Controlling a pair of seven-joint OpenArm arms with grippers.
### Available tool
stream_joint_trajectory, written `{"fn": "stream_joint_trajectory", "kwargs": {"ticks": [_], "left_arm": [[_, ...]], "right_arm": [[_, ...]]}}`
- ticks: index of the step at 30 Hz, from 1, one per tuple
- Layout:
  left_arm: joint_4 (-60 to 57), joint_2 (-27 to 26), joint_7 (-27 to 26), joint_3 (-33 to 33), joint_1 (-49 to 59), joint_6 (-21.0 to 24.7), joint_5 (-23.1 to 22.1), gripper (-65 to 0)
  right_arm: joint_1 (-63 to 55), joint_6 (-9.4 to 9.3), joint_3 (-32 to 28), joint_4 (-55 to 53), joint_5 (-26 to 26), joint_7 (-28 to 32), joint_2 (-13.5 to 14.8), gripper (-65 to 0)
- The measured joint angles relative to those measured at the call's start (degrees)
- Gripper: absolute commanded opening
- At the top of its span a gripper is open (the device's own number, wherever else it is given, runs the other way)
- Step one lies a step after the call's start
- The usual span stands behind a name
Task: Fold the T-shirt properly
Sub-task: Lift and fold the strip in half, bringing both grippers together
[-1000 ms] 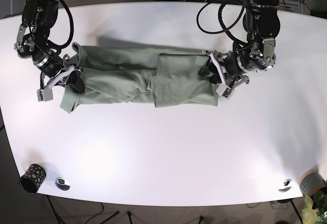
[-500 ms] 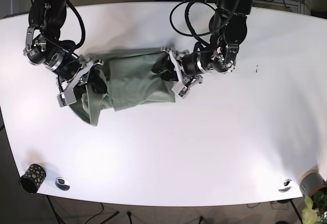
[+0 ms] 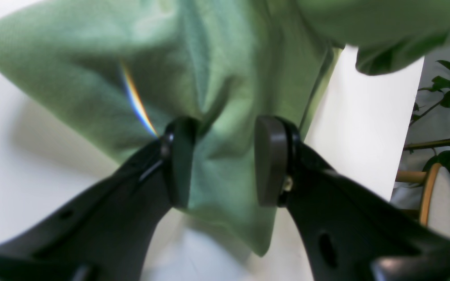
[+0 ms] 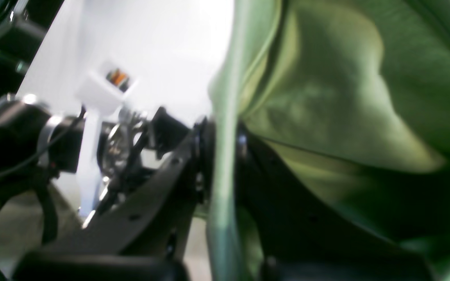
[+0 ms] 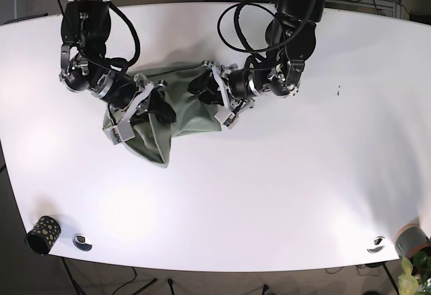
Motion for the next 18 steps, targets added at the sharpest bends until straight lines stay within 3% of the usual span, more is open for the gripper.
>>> {"fn": "stream_joint_trajectory", "kwargs": {"ticks": [2, 4, 6, 9, 14, 18], "left_arm": [[0.1, 0.0, 0.1, 0.0, 0.0, -0.2, 0.0, -41.4], [0.1, -0.1, 0.1, 0.0, 0.0, -0.2, 0.0, -41.4], [0.4, -0.2, 0.2, 0.0, 0.1, -0.2, 0.0, -41.4], [0.7, -0.1, -0.6, -0.1, 0.3, -0.2, 0.4, -41.4], [2.1, 0.0, -4.1, -0.1, 1.5, -0.1, 1.4, -41.4], [5.4, -0.9, -2.6, -0.1, 2.2, 0.5, -0.2, -41.5]], "right_arm": [[0.5, -0.11, -1.7, -1.4, 0.0, 0.5, 0.1, -52.8], [0.7, -0.13, -2.6, -2.6, 0.4, 1.4, 0.1, -39.6], [0.7, -0.04, -2.6, -3.4, 0.4, 1.4, 0.3, -31.5], [0.7, -0.22, -2.6, -3.6, -3.5, 1.4, 0.2, -20.6], [0.3, -0.15, -2.7, -0.9, -9.5, 1.2, -1.8, -16.8], [-1.0, 0.42, -2.6, 3.8, -9.4, 1.6, -0.5, -16.8]]}}
